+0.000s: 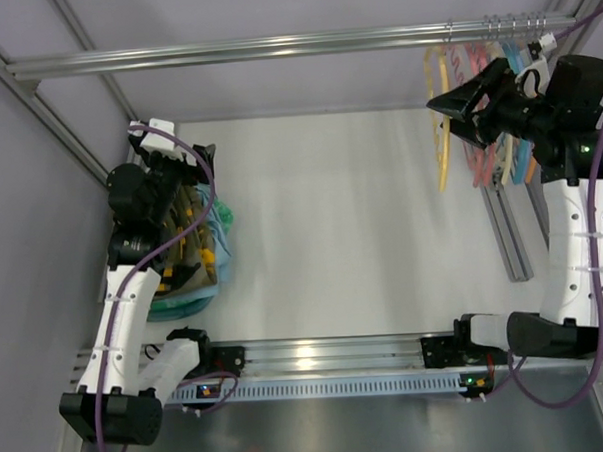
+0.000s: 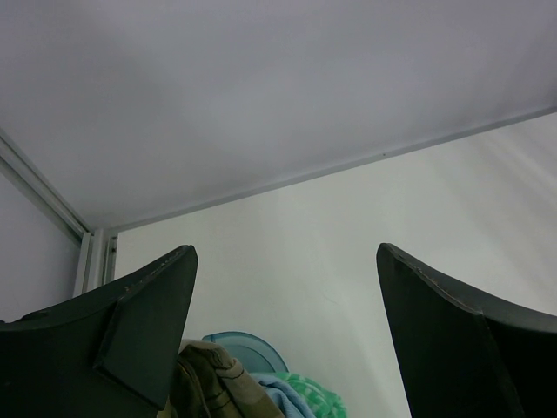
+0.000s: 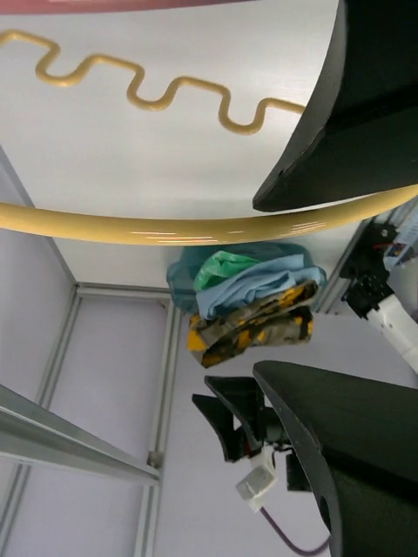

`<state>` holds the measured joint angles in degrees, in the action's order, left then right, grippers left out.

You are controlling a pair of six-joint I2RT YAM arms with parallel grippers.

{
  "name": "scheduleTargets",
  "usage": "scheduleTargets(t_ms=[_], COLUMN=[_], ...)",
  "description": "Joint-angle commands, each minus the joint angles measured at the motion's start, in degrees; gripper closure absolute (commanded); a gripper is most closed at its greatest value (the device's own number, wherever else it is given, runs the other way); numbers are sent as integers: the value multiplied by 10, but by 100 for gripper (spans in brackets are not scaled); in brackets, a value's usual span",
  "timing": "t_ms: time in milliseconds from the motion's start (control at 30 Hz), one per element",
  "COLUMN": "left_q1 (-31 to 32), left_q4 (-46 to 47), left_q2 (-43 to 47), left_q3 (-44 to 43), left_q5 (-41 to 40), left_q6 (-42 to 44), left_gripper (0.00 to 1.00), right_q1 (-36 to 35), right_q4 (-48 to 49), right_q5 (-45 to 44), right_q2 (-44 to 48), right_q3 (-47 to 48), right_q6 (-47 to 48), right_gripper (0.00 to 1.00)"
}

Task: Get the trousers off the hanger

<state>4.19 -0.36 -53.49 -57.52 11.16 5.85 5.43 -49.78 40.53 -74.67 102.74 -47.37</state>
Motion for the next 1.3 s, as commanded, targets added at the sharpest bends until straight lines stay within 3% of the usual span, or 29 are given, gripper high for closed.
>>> scheduleTargets(t_ms=[0, 167, 267, 467, 600, 733, 767, 867, 1067, 1267], left_q1=[2, 3, 3, 2, 2, 2, 2, 2, 2, 1], left_q4=[33, 6, -66, -236, -332, -401, -411, -438, -469, -489], left_q2=[-2, -19, -41, -97, -136, -141, -136, -120, -44, 24], left_q3=[-19, -32, -66, -178, -219, -227, -227, -219, -167, -108], left_q5=[8, -7, -17, 17, 53, 23, 5, -7, -15, -42], left_q6=[2, -6, -17, -21, -27, -51, -51, -48, -49, -44], left_gripper=[10, 7, 2, 2, 2, 2, 2, 2, 2, 2], right_q1=[4, 4, 4, -5, -31, -159, -238, -324, -405, -437], right_q4=[-14, -34, -30, 33, 21, 66, 83, 93, 172, 218], right_q5=[-52, -116, -157, -140, -78, -149, -194, -207, -239, -256], right_q2=[44, 86, 111, 175, 172, 189, 190, 178, 175, 182], right_q3=[-15, -53, -79, -147, -148, -187, -193, -212, -301, -376], right_q6=[67, 135, 195, 359, 399, 432, 448, 461, 457, 450], right_gripper=[29, 17, 2, 1, 1, 1, 0, 1, 1, 1])
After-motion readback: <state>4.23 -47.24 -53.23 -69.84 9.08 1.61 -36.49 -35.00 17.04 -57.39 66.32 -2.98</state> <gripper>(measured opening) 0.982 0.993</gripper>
